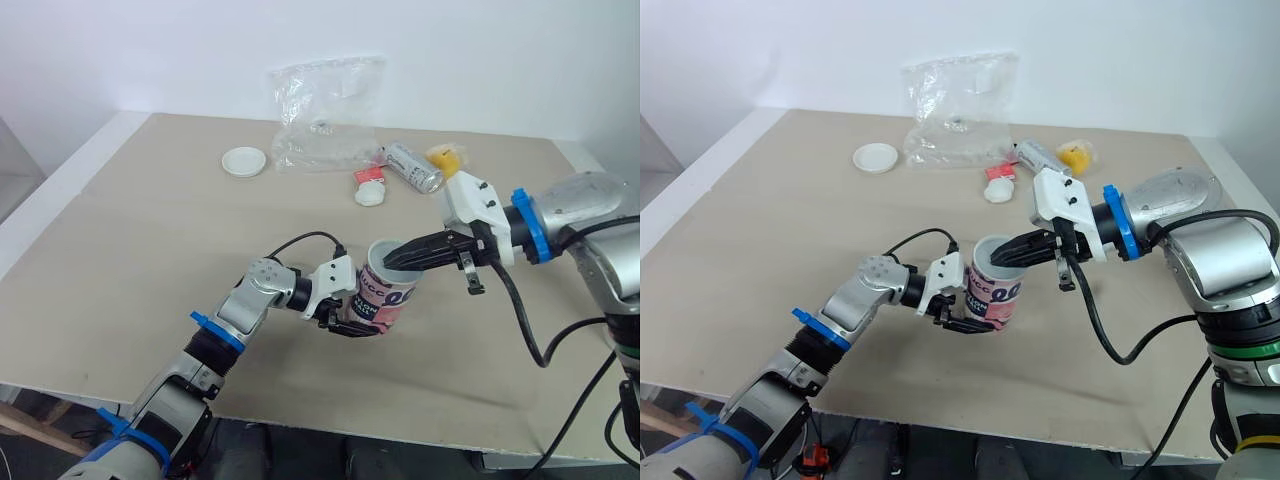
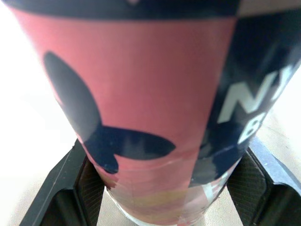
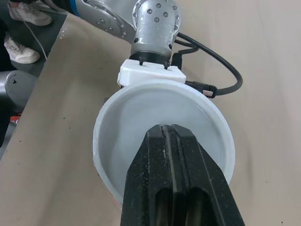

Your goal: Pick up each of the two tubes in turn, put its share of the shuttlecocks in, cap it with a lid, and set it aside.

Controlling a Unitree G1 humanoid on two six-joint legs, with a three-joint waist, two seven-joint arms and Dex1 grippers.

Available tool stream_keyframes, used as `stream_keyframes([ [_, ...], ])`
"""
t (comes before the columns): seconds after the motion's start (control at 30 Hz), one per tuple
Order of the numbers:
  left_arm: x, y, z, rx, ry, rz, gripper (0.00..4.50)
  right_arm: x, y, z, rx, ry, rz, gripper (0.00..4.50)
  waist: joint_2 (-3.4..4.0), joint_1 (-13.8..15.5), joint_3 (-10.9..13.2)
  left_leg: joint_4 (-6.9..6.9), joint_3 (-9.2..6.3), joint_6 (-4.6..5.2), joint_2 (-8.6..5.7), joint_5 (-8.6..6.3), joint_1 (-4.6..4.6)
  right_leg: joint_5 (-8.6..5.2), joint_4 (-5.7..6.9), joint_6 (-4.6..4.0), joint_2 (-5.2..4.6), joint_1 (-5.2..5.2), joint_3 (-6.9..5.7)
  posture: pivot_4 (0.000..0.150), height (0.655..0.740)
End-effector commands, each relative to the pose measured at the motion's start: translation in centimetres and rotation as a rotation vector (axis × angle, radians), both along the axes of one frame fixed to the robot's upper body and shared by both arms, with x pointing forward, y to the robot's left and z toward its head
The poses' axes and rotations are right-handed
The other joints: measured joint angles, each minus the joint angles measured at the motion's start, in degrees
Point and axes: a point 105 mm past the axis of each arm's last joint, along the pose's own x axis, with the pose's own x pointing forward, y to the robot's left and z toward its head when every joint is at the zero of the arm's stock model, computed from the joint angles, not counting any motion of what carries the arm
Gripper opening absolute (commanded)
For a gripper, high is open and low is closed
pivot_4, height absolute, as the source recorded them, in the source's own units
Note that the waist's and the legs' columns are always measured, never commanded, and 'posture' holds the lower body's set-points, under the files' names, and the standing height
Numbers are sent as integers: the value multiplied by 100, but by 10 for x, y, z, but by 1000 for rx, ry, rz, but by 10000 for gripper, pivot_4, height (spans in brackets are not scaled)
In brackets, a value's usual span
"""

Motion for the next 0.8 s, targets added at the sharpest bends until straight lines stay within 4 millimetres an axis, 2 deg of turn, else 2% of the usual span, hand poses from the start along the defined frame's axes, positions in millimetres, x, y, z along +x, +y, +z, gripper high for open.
stream_keyframes([
  [0.03,0,4,-17,56,39,21,32348,5,-3,-17,-61,73,-54,542,-4,0,-3,0,0,0,0,0,0,0,0,0,0,0,0,1500,7400],
  [0.3,0,3,-16,49,38,21,32348,3,-3,-23,-94,202,-121,542,-13,-2,-9,-1,1,-7,2,-4,16,1,-3,-4,-6,-5,-2,1500,7400],
  [0.43,0,3,-16,47,39,25,32348,3,-1,-19,-65,233,-131,542,-14,-2,-10,-1,2,-8,1,-5,17,1,-3,-4,-8,-5,-2,1500,7400],
  [0.5,1,3,-16,45,39,28,32348,7,-1,-13,-21,230,-151,542,-14,-2,-11,-1,3,-8,1,-5,17,1,-4,-4,-8,-5,-2,1500,7400],
  [0.63,3,7,-15,38,39,47,32348,18,-17,5,134,201,-229,542,-16,-2,-10,-1,2,-8,1,-5,15,2,-4,-6,-8,-5,-3,1500,7400],
  [0.8,5,12,-16,33,30,66,32348,14,-38,20,363,131,-281,542,-18,0,-8,-2,2,0,0,0,4,3,-4,-3,-6,12,-2,1500,7400],
])
